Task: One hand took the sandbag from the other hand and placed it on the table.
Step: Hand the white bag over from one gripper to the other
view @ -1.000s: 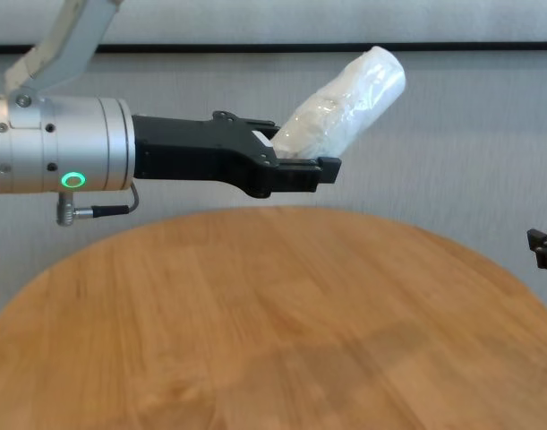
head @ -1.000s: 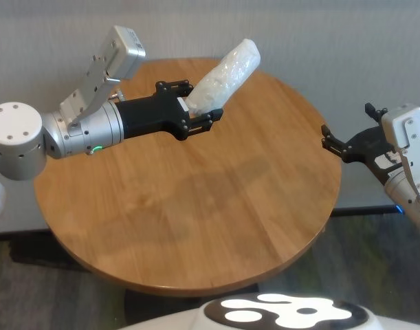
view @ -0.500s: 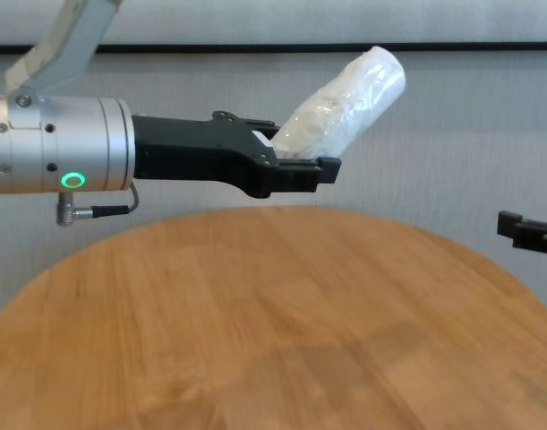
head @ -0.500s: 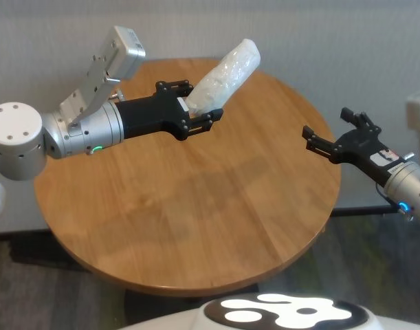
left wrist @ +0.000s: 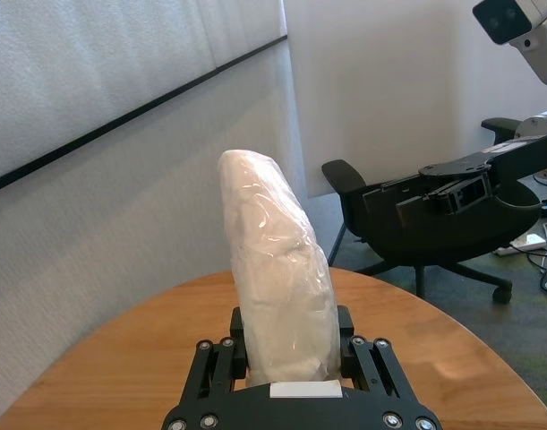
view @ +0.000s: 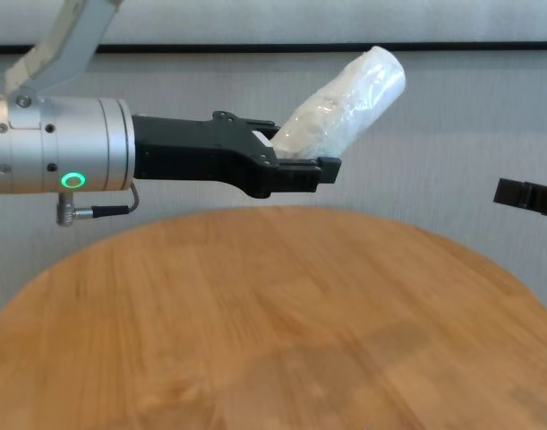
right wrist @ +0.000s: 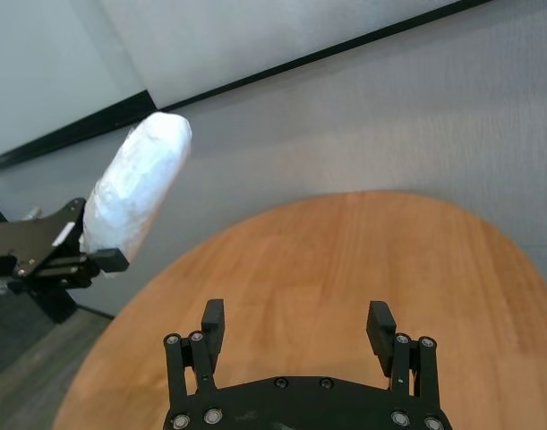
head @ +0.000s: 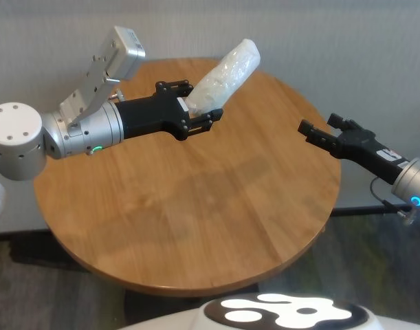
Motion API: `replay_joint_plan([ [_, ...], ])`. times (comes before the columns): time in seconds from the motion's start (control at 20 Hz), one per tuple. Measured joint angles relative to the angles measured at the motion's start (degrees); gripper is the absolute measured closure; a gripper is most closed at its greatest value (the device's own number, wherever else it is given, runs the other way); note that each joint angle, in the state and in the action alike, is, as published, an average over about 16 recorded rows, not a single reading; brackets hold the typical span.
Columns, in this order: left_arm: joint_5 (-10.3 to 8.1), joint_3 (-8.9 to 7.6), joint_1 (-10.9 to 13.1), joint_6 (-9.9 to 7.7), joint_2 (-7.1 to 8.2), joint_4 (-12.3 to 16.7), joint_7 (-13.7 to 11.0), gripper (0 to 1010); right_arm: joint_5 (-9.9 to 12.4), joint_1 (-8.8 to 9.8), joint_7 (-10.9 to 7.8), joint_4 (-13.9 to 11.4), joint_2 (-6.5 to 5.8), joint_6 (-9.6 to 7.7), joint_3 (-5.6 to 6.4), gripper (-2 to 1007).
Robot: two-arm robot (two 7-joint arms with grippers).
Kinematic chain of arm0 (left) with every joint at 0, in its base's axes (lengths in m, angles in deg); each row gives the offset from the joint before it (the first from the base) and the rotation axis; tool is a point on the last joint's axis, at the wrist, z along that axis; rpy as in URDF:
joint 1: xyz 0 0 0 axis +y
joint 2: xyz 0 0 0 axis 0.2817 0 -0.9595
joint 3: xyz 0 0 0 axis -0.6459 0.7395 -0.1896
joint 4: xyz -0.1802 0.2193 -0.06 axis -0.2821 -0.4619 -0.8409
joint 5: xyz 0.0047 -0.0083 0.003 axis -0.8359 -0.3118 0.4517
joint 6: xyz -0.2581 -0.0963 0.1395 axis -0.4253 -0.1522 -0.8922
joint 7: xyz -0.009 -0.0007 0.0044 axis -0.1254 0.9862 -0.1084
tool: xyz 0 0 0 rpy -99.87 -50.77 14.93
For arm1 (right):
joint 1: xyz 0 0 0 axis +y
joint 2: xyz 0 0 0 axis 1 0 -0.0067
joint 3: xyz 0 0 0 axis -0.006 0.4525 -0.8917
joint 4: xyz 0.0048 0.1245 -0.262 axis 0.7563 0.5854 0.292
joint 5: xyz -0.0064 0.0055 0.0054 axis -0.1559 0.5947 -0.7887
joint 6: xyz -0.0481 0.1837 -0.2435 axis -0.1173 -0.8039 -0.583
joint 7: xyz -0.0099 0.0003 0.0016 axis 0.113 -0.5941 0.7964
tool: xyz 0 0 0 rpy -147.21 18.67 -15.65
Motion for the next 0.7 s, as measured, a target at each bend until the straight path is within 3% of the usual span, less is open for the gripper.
replay_joint_plan([
  [0.25, 0.0, 0.0, 0.0, 0.01, 0.0, 0.0, 0.0, 431, 5.68, 0.02, -2.66, 0.19, 1.0, -2.6, 0.9, 3],
  [0.7, 0.01, 0.0, 0.0, 0.01, 0.0, 0.0, 0.0, 431, 11.25, -2.07, -8.29, 3.81, 2.58, -3.19, -0.08, 3],
])
